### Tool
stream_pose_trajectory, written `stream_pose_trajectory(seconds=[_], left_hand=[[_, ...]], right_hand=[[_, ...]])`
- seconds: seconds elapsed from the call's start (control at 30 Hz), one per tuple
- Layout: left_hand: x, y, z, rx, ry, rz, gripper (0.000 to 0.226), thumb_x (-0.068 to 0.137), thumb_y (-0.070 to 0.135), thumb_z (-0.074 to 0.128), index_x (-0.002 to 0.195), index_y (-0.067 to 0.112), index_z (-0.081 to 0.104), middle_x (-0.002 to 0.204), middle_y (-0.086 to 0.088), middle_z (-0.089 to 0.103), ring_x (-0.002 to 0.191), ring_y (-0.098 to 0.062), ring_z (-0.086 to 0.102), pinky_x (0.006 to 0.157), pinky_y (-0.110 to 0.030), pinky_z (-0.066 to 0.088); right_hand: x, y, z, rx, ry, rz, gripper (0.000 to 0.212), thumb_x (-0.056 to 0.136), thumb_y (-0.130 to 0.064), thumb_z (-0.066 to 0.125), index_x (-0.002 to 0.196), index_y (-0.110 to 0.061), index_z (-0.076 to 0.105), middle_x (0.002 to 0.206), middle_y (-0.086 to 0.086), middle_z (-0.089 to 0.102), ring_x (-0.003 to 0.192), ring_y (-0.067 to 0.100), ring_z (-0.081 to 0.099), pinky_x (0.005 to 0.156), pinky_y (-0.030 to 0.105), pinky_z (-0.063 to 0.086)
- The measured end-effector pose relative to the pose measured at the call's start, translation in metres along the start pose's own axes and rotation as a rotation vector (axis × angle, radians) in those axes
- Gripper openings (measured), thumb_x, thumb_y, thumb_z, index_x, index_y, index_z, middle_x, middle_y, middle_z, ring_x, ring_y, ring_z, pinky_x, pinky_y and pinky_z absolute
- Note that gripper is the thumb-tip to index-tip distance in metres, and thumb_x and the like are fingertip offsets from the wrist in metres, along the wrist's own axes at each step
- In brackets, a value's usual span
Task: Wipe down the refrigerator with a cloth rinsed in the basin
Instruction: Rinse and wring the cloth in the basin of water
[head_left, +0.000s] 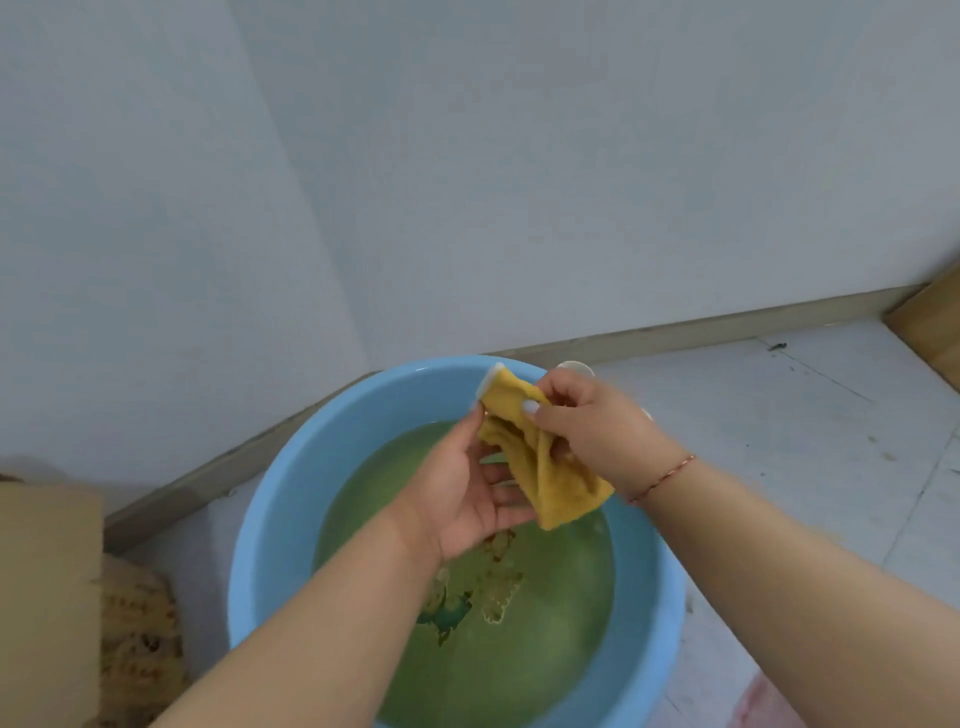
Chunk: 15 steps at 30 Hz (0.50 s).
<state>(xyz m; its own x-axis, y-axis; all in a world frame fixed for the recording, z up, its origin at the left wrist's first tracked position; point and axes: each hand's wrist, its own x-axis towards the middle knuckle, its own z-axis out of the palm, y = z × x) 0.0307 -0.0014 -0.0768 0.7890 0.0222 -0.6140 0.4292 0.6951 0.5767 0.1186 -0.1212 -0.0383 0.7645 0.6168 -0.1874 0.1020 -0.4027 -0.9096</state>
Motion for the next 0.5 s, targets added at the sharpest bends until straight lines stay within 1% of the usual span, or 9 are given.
stream_pose_trajectory(seconds=[0.07, 0.13, 0.2, 0.27, 0.33, 0.37, 0.4, 0.43, 0.5], left_hand=[[-0.010, 0.009, -0.012, 0.002, 0.078, 0.106, 0.029, 0.097, 0.032, 0.049, 0.101, 0.007, 0.063, 0.082, -0.015, 0.071, 0.068, -0.027, 0.070, 0.059, -0.036, 0.058], [-0.018, 0.012, -0.027, 0.096, 0.224, 0.196, 0.013, 0.095, 0.011, 0.051, 0.099, 0.007, 0.063, 0.076, -0.011, 0.072, 0.066, -0.024, 0.071, 0.056, -0.032, 0.058], [-0.023, 0.009, -0.047, 0.210, 0.358, 0.199, 0.012, 0.093, 0.005, 0.055, 0.103, 0.008, 0.061, 0.076, -0.011, 0.073, 0.064, -0.022, 0.070, 0.055, -0.031, 0.059], [-0.026, 0.001, -0.068, 0.508, 0.534, 0.105, 0.014, 0.089, 0.005, 0.059, 0.103, 0.007, 0.061, 0.078, -0.014, 0.072, 0.065, -0.024, 0.069, 0.060, -0.034, 0.060], [-0.030, -0.006, -0.081, 1.100, 0.698, -0.041, 0.014, 0.084, 0.015, 0.062, 0.095, 0.008, 0.060, 0.084, -0.014, 0.068, 0.074, -0.029, 0.068, 0.069, -0.036, 0.058], [-0.031, -0.009, -0.083, 1.371, 0.744, -0.115, 0.026, 0.081, 0.025, 0.066, 0.100, 0.009, 0.057, 0.095, -0.013, 0.066, 0.086, -0.029, 0.067, 0.074, -0.034, 0.055], [-0.030, -0.012, -0.083, 1.544, 0.755, -0.153, 0.045, 0.079, 0.035, 0.070, 0.113, 0.010, 0.051, 0.109, -0.012, 0.062, 0.099, -0.029, 0.063, 0.080, -0.032, 0.051], [-0.028, -0.016, -0.083, 1.594, 0.733, -0.143, 0.063, 0.079, 0.040, 0.070, 0.127, 0.010, 0.043, 0.120, -0.009, 0.058, 0.107, -0.027, 0.059, 0.084, -0.032, 0.049], [-0.018, -0.023, -0.082, 1.499, 0.607, -0.007, 0.070, 0.083, 0.035, 0.067, 0.140, 0.013, 0.031, 0.119, -0.003, 0.057, 0.103, -0.021, 0.058, 0.081, -0.029, 0.047]], right_hand=[[0.004, 0.000, 0.022, 0.234, -0.036, 0.064, 0.022, 0.090, -0.016, 0.060, 0.070, -0.016, 0.051, 0.067, 0.002, 0.055, 0.070, 0.021, 0.054, 0.076, 0.043, 0.052], [0.009, 0.011, 0.033, 0.241, 0.072, 0.173, 0.020, 0.087, -0.015, 0.059, 0.070, -0.016, 0.049, 0.069, 0.006, 0.056, 0.070, 0.023, 0.055, 0.082, 0.049, 0.052], [0.013, 0.029, 0.032, 0.140, 0.210, 0.266, 0.017, 0.081, -0.010, 0.056, 0.072, -0.017, 0.044, 0.068, 0.005, 0.052, 0.067, 0.025, 0.057, 0.076, 0.047, 0.053], [0.012, 0.046, 0.028, -0.139, 0.269, 0.295, 0.016, 0.078, -0.004, 0.052, 0.083, -0.016, 0.041, 0.074, 0.005, 0.050, 0.072, 0.031, 0.061, 0.061, 0.037, 0.047], [0.006, 0.055, 0.026, -0.647, 0.262, 0.216, 0.028, 0.080, -0.006, 0.053, 0.105, -0.012, 0.043, 0.095, 0.005, 0.049, 0.088, 0.029, 0.056, 0.063, 0.032, 0.043], [0.003, 0.058, 0.028, -0.797, 0.220, 0.111, 0.037, 0.080, -0.011, 0.056, 0.114, -0.013, 0.043, 0.108, 0.004, 0.048, 0.099, 0.027, 0.053, 0.070, 0.032, 0.044], [0.000, 0.058, 0.033, -0.848, 0.126, 0.006, 0.045, 0.081, -0.020, 0.060, 0.122, -0.017, 0.042, 0.120, 0.003, 0.046, 0.109, 0.024, 0.049, 0.080, 0.032, 0.046], [-0.003, 0.056, 0.042, -0.812, -0.017, -0.087, 0.053, 0.082, -0.030, 0.063, 0.129, -0.023, 0.040, 0.129, 0.001, 0.042, 0.117, 0.021, 0.045, 0.090, 0.032, 0.044], [-0.006, 0.061, 0.066, -0.776, -0.340, -0.188, 0.068, 0.082, -0.044, 0.064, 0.141, -0.030, 0.032, 0.139, -0.002, 0.038, 0.127, 0.019, 0.039, 0.102, 0.034, 0.038]])
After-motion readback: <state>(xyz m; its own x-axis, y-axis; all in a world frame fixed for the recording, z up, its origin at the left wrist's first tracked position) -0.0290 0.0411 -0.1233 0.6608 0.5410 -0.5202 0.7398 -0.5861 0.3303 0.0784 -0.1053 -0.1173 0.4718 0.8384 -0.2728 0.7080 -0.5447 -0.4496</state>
